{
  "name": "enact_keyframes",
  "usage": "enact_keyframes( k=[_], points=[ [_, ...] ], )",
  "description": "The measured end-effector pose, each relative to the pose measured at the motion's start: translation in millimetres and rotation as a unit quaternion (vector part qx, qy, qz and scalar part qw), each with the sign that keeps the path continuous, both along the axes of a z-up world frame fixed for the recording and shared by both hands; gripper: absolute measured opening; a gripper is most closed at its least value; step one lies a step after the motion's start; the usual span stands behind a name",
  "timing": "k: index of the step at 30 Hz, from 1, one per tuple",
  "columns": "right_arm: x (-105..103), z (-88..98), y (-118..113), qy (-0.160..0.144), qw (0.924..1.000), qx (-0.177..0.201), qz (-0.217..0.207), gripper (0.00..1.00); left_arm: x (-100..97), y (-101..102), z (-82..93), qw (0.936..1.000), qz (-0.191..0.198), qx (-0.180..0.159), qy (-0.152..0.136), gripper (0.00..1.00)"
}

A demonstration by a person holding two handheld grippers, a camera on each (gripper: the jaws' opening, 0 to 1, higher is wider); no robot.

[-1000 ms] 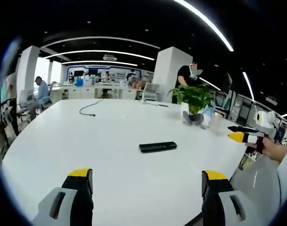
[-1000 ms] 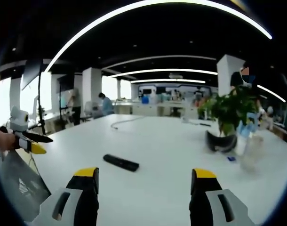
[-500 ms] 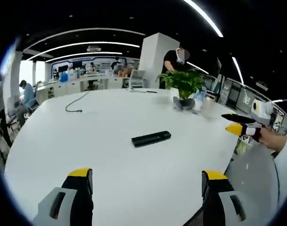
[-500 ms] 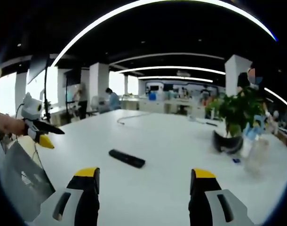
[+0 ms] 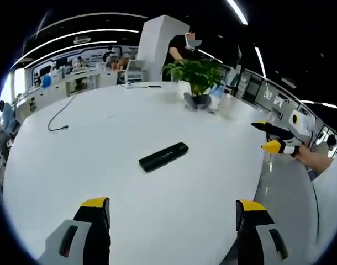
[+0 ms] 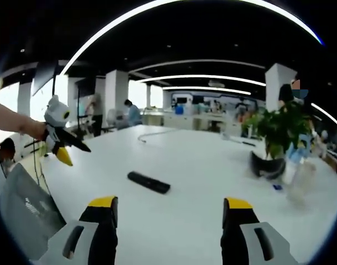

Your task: Press the specified remote control buttons in sequence, fully releasing each button before pressing the next.

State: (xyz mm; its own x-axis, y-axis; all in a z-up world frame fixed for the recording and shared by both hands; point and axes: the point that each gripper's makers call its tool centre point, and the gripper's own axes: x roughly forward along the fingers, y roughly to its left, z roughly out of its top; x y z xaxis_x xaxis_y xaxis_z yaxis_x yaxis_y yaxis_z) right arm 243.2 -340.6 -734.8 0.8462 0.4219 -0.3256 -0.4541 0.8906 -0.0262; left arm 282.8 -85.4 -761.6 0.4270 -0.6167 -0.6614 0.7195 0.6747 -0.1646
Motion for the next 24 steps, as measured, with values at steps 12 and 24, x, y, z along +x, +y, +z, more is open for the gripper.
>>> enact_keyframes(
  k=[12, 24],
  points=[
    [0, 2.4, 0, -0.001, 0.9999, 0.012, -0.003, 0.75, 26.5, -11, -6.0, 0.9942, -0.087, 0.060, 0.019, 0.95],
    [1, 3.4, -4, -0.001, 0.9997, 0.018, -0.017, 0.73, 57.2, -29, -14.5, 0.9930, -0.090, 0.045, 0.062, 0.90]
  ],
)
